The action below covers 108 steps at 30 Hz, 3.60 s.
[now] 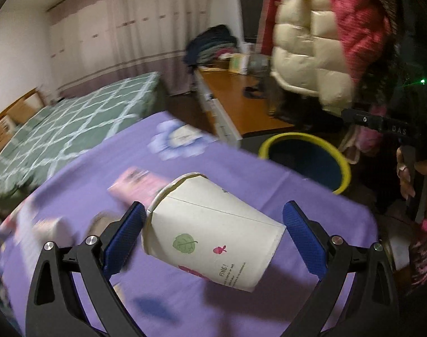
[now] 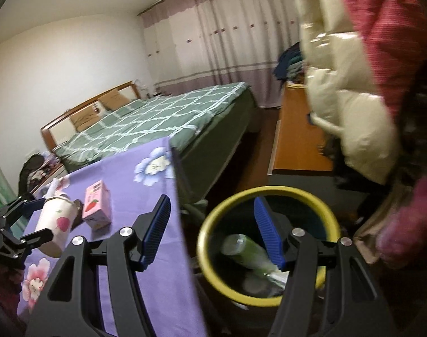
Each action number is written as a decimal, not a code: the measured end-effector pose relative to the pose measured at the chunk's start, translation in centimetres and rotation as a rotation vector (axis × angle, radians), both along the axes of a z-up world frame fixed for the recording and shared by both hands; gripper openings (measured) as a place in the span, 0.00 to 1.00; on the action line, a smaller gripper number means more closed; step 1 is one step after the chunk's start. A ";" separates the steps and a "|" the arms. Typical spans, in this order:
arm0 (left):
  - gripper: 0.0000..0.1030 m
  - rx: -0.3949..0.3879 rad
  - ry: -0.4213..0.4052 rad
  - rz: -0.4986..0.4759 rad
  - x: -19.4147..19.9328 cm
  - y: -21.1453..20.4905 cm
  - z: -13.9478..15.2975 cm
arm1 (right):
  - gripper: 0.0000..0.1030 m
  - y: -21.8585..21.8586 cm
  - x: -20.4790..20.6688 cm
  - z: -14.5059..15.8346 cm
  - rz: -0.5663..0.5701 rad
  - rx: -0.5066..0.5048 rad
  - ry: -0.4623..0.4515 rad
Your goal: Collect trash
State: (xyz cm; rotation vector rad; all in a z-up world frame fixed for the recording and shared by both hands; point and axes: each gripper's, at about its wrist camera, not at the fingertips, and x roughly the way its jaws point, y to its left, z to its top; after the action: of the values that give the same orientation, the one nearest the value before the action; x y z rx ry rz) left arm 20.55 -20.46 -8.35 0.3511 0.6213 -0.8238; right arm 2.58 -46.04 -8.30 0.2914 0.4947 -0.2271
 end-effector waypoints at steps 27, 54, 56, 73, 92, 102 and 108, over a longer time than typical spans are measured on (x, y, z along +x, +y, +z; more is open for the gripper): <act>0.95 0.069 0.109 -0.190 0.7 -23.3 -4.9 | 0.57 -6.7 -7.2 -0.2 -0.255 -0.058 0.041; 0.95 -0.071 -0.066 0.259 0.9 -0.1 0.8 | 0.60 1.8 -0.3 1.3 0.011 -0.042 0.050; 0.95 -0.078 -0.103 0.376 1.1 5.0 0.9 | 0.60 3.7 1.7 1.3 0.074 -0.035 0.060; 0.95 -0.123 -0.139 1.062 2.2 33.9 -3.1 | 0.60 30.7 19.8 0.3 0.610 -0.026 0.193; 0.95 -0.118 -0.161 1.110 1.4 34.3 -3.1 | 0.11 42.1 28.9 -6.7 0.712 0.064 0.472; 0.95 -0.090 -0.169 1.068 1.2 32.9 -3.3 | 0.10 38.8 23.3 -1.9 0.711 0.016 0.305; 0.95 -0.062 -0.170 0.991 1.4 30.9 -3.4 | 0.10 34.0 20.6 -0.6 0.645 0.025 0.248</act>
State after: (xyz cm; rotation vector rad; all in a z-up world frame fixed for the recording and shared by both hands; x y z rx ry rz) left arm 21.94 10.47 -11.74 0.0253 0.5197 0.1370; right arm 23.23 -12.08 -8.89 0.1162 0.8106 0.3753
